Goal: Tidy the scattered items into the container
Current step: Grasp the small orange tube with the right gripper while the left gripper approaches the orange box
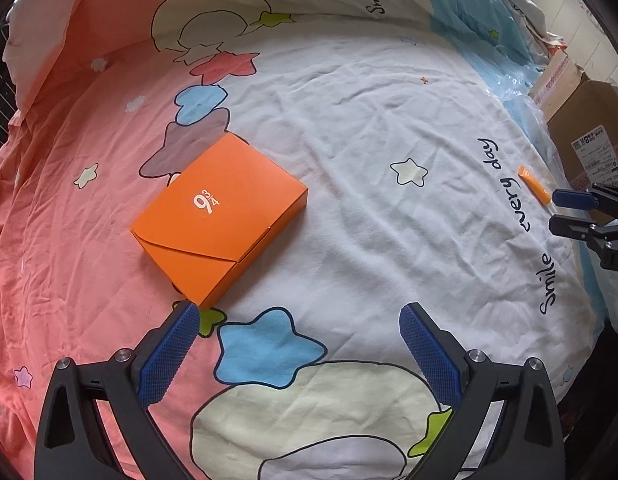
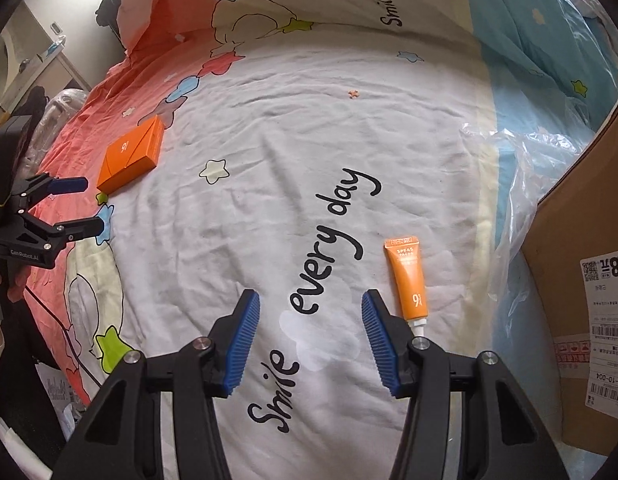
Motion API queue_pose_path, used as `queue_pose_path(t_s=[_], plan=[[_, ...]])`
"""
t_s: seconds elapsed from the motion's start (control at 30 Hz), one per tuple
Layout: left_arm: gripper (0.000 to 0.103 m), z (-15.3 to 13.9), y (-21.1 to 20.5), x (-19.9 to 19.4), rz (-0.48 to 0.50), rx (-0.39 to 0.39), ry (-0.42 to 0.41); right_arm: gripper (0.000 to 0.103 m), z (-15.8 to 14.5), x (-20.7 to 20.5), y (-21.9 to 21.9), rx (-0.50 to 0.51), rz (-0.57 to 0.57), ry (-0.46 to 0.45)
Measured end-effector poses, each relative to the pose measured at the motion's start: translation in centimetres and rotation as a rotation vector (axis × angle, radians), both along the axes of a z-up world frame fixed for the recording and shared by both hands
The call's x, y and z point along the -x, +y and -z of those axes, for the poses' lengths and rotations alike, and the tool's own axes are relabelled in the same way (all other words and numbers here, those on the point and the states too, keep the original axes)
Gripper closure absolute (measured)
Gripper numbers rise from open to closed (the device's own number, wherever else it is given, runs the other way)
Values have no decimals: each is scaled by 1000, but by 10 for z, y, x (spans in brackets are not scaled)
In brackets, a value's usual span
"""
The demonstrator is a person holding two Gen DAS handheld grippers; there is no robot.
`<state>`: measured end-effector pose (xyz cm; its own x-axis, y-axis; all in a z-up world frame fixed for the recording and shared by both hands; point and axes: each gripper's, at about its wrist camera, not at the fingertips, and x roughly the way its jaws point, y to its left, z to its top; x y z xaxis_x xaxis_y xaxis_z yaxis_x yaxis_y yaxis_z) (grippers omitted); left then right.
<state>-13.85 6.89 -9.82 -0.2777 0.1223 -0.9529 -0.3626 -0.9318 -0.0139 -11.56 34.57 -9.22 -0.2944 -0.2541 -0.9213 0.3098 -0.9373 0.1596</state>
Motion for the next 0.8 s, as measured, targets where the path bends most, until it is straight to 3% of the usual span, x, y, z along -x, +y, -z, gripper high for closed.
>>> queue_pose_path(t_s=[0.5,0.63,0.8], plan=[[1,16,5,20,85,-4,-3,53,19,11,27,-104,55,9],[1,16,6,21,100,-4,0,53,36,17,33,-55,76,-48],[1,17,6,21,111,-2,12,51,32,22,21,25,65,-42]])
